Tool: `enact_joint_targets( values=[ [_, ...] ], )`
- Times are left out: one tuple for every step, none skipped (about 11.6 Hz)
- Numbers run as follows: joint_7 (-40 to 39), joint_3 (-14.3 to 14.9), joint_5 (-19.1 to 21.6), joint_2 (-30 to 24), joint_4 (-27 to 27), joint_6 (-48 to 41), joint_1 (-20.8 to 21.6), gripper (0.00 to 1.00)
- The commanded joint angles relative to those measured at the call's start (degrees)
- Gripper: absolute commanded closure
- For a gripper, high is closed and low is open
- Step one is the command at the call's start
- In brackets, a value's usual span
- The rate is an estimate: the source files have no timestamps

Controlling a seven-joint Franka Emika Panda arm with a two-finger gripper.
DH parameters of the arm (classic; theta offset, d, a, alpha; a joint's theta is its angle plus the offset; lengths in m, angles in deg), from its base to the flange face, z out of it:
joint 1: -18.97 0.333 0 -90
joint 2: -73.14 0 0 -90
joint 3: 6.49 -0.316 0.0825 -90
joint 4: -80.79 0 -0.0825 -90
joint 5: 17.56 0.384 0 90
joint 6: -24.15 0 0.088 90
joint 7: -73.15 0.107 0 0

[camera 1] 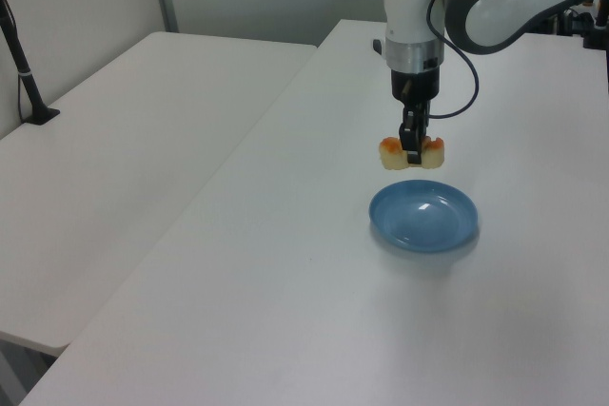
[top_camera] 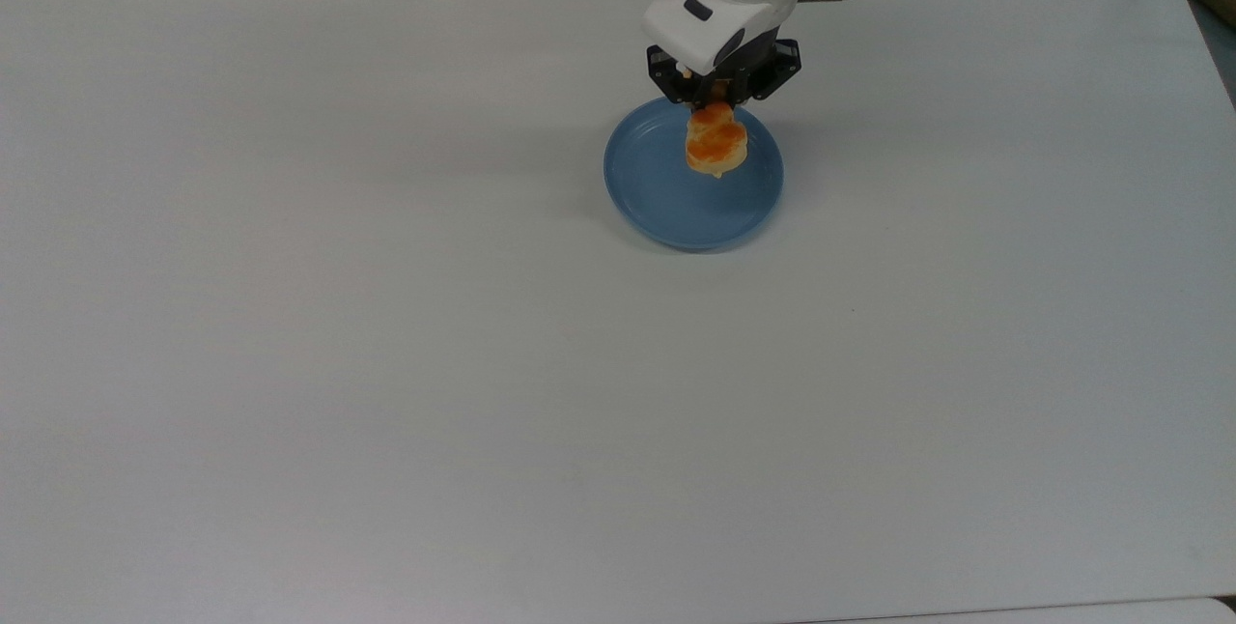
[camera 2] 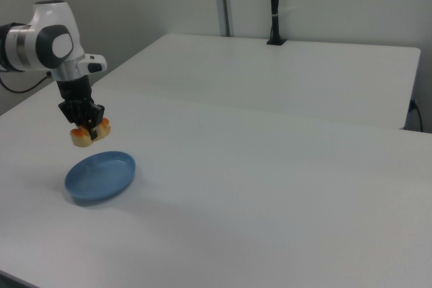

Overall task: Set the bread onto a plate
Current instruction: 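Lower the bread roll onto the blue plate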

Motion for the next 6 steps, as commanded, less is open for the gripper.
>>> enact_joint_targets(
  values=[
    [0.6, -5.1, 0.6, -2.8, -4.9, 1.8, -3.5, 0.74],
    [1.5, -5.2, 0.2, -2.4, -5.9, 2.8, -3.5, 0.74],
    [2.5, -5.2, -0.2, -1.5, -6.3, 4.2, -3.3, 0.74],
    [3.3, -5.3, -1.1, -0.1, -6.2, 5.1, -3.3, 0.74],
    [3.7, -5.3, -2.2, 0.4, -6.5, 6.4, -3.5, 0.74],
    [3.8, -5.3, -2.8, 1.6, -7.1, 7.3, -3.5, 0.74]
  ],
)
